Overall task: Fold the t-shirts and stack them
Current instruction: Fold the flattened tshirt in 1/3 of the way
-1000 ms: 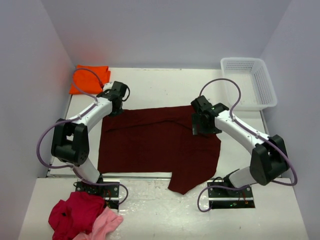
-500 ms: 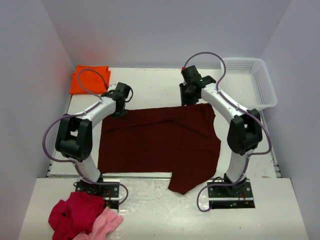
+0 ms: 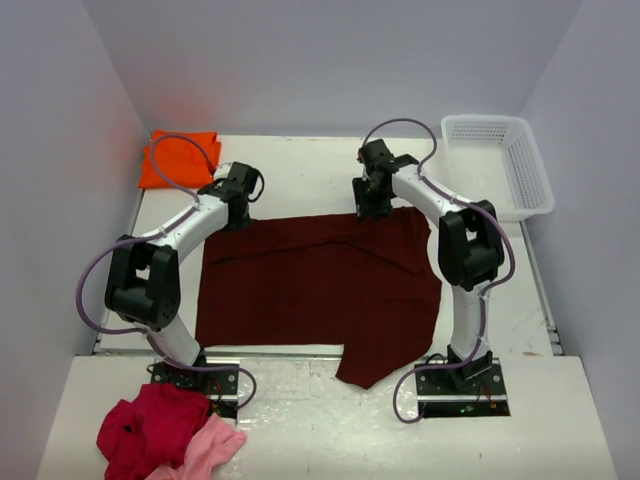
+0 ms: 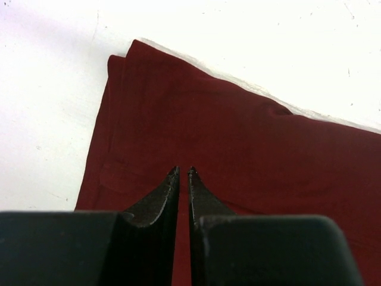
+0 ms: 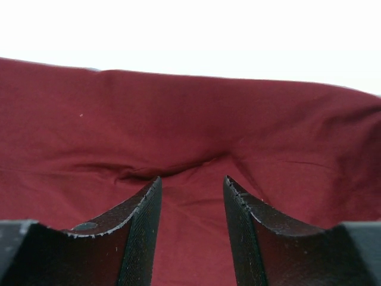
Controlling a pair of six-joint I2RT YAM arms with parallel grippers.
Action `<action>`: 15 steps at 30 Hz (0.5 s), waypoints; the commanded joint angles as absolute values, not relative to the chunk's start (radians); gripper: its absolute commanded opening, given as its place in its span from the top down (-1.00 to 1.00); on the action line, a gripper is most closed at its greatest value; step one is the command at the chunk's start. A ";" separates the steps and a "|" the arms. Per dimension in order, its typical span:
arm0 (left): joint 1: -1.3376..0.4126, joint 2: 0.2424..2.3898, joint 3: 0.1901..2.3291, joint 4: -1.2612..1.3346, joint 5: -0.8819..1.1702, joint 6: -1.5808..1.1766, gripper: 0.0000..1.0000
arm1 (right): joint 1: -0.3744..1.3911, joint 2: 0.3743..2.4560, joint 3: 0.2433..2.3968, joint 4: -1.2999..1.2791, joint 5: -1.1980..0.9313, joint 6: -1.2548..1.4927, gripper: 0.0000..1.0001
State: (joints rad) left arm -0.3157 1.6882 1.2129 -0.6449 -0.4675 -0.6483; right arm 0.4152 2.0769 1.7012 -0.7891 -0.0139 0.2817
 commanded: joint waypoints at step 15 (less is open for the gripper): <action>-0.321 1.657 1.227 -0.598 -0.443 -0.624 0.77 | 0.359 2.137 1.669 -0.732 0.006 0.258 0.23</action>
